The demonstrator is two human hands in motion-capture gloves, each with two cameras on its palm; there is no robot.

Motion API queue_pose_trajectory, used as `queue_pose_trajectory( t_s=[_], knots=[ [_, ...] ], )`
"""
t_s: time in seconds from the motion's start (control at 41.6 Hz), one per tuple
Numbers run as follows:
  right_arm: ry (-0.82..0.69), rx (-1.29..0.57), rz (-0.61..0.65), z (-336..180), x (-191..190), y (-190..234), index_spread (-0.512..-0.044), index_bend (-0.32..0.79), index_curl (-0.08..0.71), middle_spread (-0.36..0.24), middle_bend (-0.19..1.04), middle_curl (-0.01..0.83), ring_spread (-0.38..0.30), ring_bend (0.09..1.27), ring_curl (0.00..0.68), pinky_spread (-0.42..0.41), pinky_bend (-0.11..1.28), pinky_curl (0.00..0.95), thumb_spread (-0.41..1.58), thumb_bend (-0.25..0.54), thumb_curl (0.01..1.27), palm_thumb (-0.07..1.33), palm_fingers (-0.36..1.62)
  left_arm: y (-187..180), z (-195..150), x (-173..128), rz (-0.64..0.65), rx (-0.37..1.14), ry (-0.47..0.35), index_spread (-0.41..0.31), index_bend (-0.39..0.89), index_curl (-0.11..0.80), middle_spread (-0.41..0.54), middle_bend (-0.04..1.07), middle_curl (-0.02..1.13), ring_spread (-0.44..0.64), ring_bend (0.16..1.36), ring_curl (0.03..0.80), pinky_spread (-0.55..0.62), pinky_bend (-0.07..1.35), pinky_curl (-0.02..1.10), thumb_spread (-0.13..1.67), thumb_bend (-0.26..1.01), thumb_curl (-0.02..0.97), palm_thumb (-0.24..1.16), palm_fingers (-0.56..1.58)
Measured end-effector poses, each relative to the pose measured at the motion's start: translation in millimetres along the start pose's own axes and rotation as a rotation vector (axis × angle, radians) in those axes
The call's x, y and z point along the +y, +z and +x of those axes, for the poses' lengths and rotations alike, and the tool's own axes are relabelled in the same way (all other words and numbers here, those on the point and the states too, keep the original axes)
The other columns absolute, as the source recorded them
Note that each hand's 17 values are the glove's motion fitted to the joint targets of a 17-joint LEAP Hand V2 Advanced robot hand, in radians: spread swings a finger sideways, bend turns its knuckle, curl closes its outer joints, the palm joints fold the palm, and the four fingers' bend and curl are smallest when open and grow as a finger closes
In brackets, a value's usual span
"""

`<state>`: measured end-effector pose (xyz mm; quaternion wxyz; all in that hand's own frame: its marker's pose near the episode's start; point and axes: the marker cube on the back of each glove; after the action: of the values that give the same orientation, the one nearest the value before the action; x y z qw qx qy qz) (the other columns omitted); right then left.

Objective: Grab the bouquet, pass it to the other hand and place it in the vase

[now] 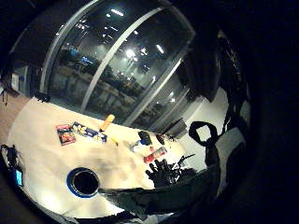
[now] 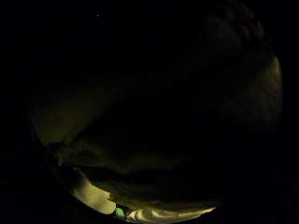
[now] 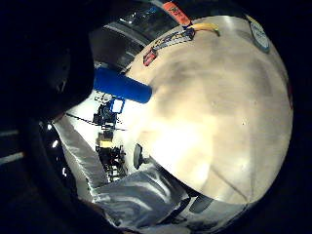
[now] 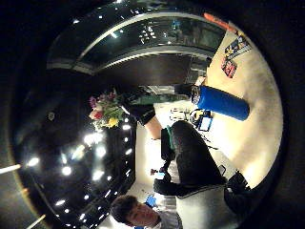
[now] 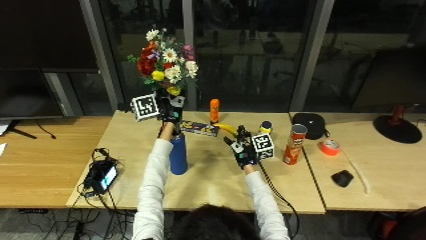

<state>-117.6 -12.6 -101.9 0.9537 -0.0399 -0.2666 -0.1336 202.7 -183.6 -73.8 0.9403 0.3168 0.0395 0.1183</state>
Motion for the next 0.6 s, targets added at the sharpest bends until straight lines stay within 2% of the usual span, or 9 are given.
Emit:
queue_pose_trajectory(
  t_s=[0.168,0.216,0.264,0.288,0.313,0.361,0.433,0.481,0.601],
  knots=[
    [0.006,-0.008,0.007,12,-1,-3,-0.418,0.10,0.168,0.042,0.16,0.304,0.167,0.43,0.287,0.299,0.72,0.360,1.07,-0.025,0.44,0.53,-0.11,-9,-54,19,-0.051,-0.065,-0.037,-0.328,0.28,0.598,-0.332,0.72,0.56,-0.38,0.77,0.469,-0.40,0.64,0.46,0.33,-0.05,0.788,0.87,1.32],
    [0.005,-0.007,0.001,15,-1,-4,-0.416,0.10,0.166,0.043,0.17,0.301,0.167,0.43,0.287,0.300,0.71,0.357,1.08,-0.022,0.44,0.54,-0.10,-13,-79,35,-0.140,-0.093,-0.086,-0.303,0.19,0.577,-0.319,0.67,0.54,-0.36,0.73,0.458,-0.40,0.68,0.46,0.36,-0.08,0.770,0.80,1.20],
    [0.010,-0.004,-0.002,17,0,-5,-0.415,0.11,0.164,0.043,0.17,0.297,0.167,0.43,0.286,0.301,0.71,0.355,1.08,-0.023,0.43,0.54,-0.09,-19,-104,60,-0.283,-0.135,-0.171,-0.240,0.11,0.552,-0.275,0.59,0.53,-0.32,0.69,0.452,-0.35,0.64,0.46,0.51,-0.11,0.729,0.69,0.95],
    [0.007,-0.001,-0.001,18,0,-5,-0.415,0.11,0.163,0.044,0.17,0.295,0.167,0.43,0.285,0.301,0.71,0.353,1.08,-0.021,0.43,0.54,-0.09,-23,-118,73,-0.362,-0.173,-0.213,-0.161,0.04,0.523,-0.223,0.60,0.54,-0.23,0.65,0.447,-0.23,0.49,0.42,0.59,-0.14,0.692,0.59,0.54],
    [-0.002,0.004,0.003,18,1,-5,-0.415,0.11,0.164,0.044,0.16,0.293,0.167,0.42,0.284,0.301,0.71,0.352,1.08,-0.022,0.43,0.54,-0.09,-28,-133,86,-0.439,-0.228,-0.251,-0.109,0.00,0.516,-0.177,0.62,0.58,-0.17,0.66,0.494,-0.14,0.48,0.47,0.62,-0.13,0.673,0.55,0.31],
    [-0.049,0.010,-0.002,19,3,-5,-0.412,0.12,0.164,0.045,0.17,0.291,0.166,0.42,0.283,0.300,0.70,0.348,1.08,-0.022,0.43,0.54,-0.08,-42,-163,110,-0.565,-0.378,-0.312,-0.045,-0.04,0.476,-0.036,0.50,0.58,-0.01,0.67,0.529,0.03,0.52,0.51,0.68,-0.11,0.635,0.50,-0.18],
    [-0.180,-0.019,-0.081,13,18,-3,-0.410,0.13,0.167,0.046,0.17,0.286,0.167,0.41,0.281,0.299,0.69,0.346,1.08,-0.021,0.43,0.55,-0.07,-67,-183,146,-0.699,-0.523,-0.415,0.030,0.00,0.404,0.110,0.33,0.47,0.14,0.61,0.429,0.17,0.47,0.42,0.75,-0.08,0.594,0.46,-0.29],
    [-0.187,-0.004,-0.099,9,25,-1,-0.405,0.13,0.169,0.046,0.17,0.284,0.167,0.41,0.281,0.299,0.68,0.343,1.09,-0.019,0.43,0.55,-0.07,-77,-183,170,-0.799,-0.447,-0.477,0.060,0.01,0.363,0.186,0.26,0.41,0.22,0.58,0.375,0.24,0.45,0.38,0.78,-0.04,0.577,0.49,-0.28],
    [0.086,0.244,0.016,31,26,-4,-0.401,0.13,0.172,0.043,0.18,0.284,0.167,0.40,0.278,0.296,0.66,0.338,1.10,-0.014,0.43,0.58,-0.05,-88,-192,199,-0.840,-0.346,-0.533,0.084,0.05,0.304,0.293,0.20,0.34,0.35,0.53,0.316,0.38,0.40,0.33,0.85,-0.03,0.535,0.52,-0.22]
  ],
)
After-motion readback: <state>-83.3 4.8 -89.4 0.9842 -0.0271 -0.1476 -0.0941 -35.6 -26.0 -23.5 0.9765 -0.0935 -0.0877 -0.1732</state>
